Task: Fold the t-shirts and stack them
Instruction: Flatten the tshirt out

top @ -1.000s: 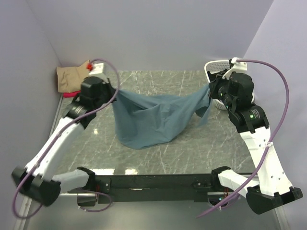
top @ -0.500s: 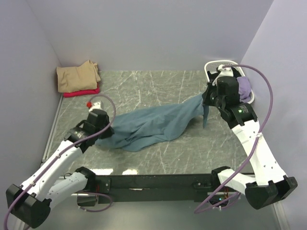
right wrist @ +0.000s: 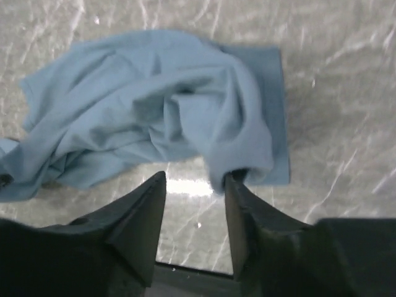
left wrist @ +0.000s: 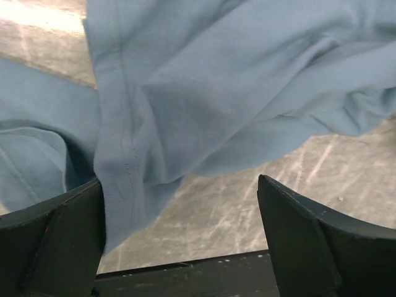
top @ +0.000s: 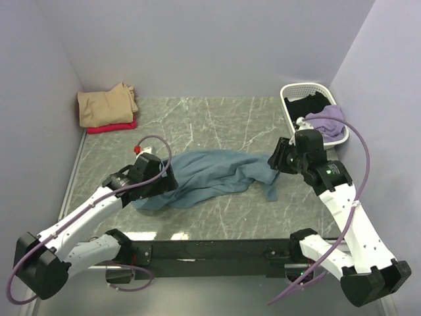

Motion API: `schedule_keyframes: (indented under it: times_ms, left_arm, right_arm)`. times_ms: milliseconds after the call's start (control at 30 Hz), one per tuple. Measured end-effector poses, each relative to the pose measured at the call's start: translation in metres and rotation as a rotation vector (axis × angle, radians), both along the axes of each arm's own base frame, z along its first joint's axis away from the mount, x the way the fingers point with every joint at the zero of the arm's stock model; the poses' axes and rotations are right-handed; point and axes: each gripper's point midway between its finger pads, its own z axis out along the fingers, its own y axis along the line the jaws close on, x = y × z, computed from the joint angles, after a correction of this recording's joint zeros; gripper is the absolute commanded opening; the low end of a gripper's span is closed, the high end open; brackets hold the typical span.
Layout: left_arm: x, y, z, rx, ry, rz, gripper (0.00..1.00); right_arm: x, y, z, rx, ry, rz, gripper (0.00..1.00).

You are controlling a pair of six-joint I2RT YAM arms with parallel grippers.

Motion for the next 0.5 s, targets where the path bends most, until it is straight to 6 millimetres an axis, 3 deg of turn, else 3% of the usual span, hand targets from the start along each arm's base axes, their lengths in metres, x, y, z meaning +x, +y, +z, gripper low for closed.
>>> schedule_keyframes:
  times_ms: [133, 300, 433, 500]
  left_arm:
    - [0.01, 0.004, 0.007, 0.042, -0.034, 0.01, 1.0]
    - [0.056, 0.007, 0.046, 0.118, -0.195, 0.055, 0.99]
    - [0.108, 0.001, 0.076, 0.193, -0.315, 0.089, 0.99]
    - [0.128, -0.001, 0.078, 0.22, -0.334, 0.091, 1.0]
  right_arm:
    - [-0.008, -0.006, -0.009, -0.002, 0.029, -0.05, 0.68]
    - [0.002, -0.023, 0.021, -0.021, -0.105, -0.143, 0.74]
    - [0.031, -0.025, 0.047, -0.039, -0.197, -0.176, 0.75]
    - [0.051, -0.02, 0.044, -0.05, -0.196, -0.174, 0.74]
